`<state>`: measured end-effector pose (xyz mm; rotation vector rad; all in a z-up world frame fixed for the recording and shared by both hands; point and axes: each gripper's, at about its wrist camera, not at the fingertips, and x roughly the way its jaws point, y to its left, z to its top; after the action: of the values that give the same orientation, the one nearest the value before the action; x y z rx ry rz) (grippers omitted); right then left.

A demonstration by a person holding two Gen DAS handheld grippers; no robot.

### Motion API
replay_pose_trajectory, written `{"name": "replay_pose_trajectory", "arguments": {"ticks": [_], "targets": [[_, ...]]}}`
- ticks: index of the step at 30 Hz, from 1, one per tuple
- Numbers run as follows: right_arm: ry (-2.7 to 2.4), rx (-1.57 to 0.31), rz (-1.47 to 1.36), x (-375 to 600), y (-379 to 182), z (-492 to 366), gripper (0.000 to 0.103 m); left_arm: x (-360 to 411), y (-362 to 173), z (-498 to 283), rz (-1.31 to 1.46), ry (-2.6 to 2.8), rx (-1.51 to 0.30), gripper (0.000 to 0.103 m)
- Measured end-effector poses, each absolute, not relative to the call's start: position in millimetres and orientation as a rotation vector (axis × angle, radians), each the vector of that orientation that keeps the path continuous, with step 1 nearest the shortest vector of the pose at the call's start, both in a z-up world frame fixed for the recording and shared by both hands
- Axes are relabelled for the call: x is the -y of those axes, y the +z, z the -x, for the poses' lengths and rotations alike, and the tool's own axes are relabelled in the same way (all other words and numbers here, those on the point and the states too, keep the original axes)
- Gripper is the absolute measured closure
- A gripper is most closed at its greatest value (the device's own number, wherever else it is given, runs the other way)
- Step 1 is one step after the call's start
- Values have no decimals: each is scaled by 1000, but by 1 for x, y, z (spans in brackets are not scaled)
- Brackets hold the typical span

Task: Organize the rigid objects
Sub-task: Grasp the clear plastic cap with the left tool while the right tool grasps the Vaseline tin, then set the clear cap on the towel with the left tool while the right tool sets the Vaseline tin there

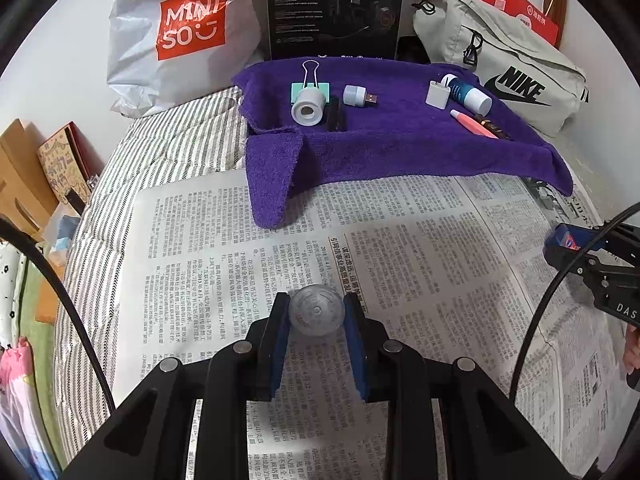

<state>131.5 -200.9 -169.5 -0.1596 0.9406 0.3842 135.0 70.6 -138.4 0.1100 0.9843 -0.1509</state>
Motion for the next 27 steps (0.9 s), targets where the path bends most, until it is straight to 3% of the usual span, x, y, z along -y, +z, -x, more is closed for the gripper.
{"name": "replay_pose_trajectory", "arguments": {"ticks": [27], "targets": [[483, -853, 129, 206, -92, -195, 65, -57, -80, -187, -105, -248, -948, 77]]}}
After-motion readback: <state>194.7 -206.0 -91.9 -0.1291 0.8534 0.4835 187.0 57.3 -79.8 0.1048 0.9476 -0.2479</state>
